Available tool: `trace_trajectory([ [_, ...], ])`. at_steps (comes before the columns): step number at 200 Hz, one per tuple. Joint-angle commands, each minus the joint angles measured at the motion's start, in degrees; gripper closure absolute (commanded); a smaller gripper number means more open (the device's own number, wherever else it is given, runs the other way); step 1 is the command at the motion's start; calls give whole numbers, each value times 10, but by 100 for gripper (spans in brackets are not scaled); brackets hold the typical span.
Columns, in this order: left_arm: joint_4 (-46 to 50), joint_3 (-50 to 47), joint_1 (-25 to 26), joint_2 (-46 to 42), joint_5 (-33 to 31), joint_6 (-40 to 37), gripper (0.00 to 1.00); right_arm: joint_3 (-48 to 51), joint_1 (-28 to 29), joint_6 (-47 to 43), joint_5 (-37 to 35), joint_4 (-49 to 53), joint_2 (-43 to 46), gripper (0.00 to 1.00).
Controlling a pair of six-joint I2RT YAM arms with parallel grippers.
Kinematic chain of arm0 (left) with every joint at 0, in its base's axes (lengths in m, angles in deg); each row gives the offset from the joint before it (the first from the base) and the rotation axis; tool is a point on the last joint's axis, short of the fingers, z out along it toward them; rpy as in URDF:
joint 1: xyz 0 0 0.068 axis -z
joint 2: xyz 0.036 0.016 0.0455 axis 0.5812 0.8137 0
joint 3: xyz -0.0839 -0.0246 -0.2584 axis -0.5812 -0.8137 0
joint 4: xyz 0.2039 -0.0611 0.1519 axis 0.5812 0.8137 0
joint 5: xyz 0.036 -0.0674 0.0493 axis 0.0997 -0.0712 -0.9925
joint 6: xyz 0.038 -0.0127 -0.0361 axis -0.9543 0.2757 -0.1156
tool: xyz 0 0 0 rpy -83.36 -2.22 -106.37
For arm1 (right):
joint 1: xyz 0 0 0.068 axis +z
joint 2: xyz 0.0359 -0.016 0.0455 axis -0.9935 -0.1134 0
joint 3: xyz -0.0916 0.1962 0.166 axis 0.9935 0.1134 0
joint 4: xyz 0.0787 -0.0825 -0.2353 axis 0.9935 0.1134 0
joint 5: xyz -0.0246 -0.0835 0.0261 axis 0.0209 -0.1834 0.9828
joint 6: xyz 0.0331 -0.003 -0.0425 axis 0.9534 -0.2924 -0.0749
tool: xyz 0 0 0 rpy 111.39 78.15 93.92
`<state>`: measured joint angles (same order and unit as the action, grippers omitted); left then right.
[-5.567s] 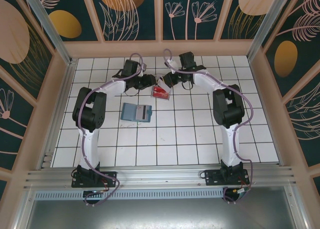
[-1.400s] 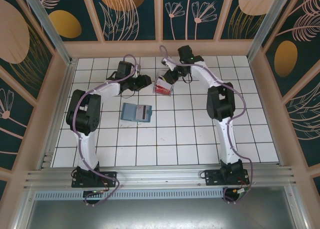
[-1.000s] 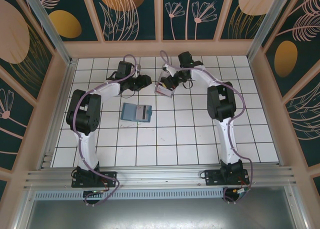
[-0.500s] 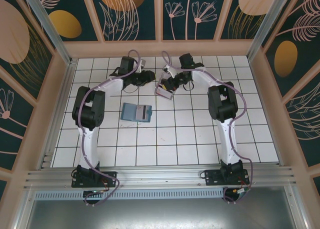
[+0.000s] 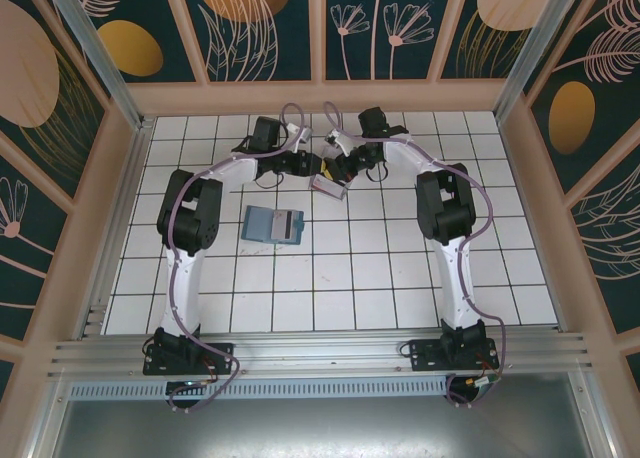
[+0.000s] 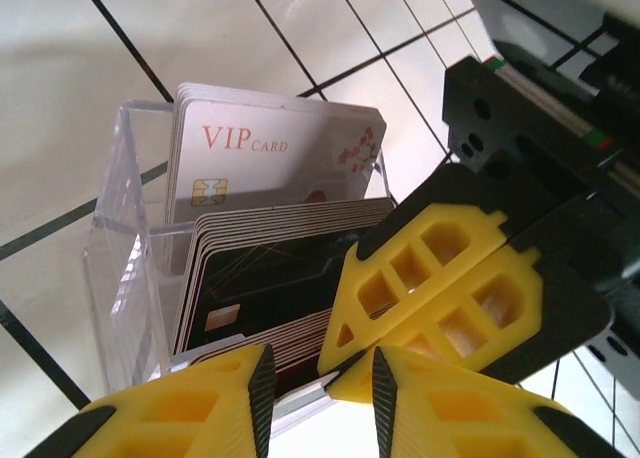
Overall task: Put the credit cards into the card holder
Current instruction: Place the credit card in the storage box.
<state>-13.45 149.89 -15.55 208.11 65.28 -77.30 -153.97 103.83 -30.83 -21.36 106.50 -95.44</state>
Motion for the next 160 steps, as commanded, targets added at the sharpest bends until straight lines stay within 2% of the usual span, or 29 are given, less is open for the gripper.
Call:
trace_trajectory([
  [1,-8,10,-2,10,26,-37,66,-11,-2,-4,26,21,18,94],
  [32,0,9,-2,11,24,-42,69,-23,-3,-4,28,27,13,94],
  [58,-16,-8,-2,5,31,-34,78,-33,-3,-4,27,34,8,94],
  [84,-13,-9,-2,6,34,-36,78,-34,-4,-3,27,33,8,94],
  [98,-15,-10,-2,7,39,-35,73,-34,-5,-3,27,33,7,94],
  [141,-9,-11,-2,10,47,-42,74,-35,-6,-1,27,34,2,94],
  [160,-9,-16,-2,10,47,-44,78,-36,-7,2,28,31,-1,94],
])
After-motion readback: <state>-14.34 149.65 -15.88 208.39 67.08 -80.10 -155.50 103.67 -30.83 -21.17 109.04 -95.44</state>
